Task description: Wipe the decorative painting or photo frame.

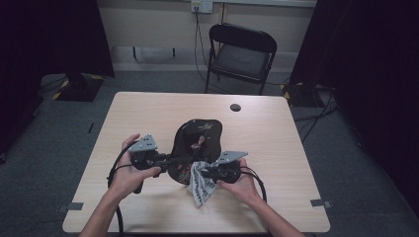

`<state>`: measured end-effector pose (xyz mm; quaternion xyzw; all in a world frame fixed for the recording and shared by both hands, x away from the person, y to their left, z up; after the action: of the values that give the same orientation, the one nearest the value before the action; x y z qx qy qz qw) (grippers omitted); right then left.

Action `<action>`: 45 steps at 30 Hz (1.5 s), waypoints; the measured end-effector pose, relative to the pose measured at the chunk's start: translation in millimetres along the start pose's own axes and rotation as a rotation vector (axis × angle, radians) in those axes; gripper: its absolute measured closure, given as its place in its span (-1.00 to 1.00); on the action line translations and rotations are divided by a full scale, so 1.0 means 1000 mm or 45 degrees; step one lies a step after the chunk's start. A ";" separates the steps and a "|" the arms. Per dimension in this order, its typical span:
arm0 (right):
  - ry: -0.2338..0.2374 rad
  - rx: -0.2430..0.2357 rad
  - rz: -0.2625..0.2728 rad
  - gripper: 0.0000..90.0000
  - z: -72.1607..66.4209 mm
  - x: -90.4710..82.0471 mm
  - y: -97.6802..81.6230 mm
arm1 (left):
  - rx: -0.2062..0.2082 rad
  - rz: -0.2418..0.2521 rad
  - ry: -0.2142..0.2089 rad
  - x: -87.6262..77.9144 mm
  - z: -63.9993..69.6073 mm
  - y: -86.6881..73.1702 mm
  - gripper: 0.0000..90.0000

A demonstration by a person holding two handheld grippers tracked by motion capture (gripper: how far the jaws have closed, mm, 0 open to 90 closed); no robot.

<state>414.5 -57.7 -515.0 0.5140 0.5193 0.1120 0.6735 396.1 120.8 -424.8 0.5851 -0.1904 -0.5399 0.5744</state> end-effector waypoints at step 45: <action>-0.216 0.144 0.212 0.77 0.063 -0.055 0.031 | -0.004 0.009 -0.048 0.003 0.004 0.001 0.72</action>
<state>453.1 -117.9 -462.1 0.6001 0.4215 0.0940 0.6733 394.2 116.0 -424.8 0.5733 -0.2023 -0.5490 0.5735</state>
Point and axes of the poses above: each handheld gripper's, and its own axes: x roughly forward along the jaws, y roughly out of its top, z roughly to its right, the point moved 7 cm from there along x, roughly forward along the jaws, and after that the axes turned 6 degrees about -y, right-handed, at the moved point
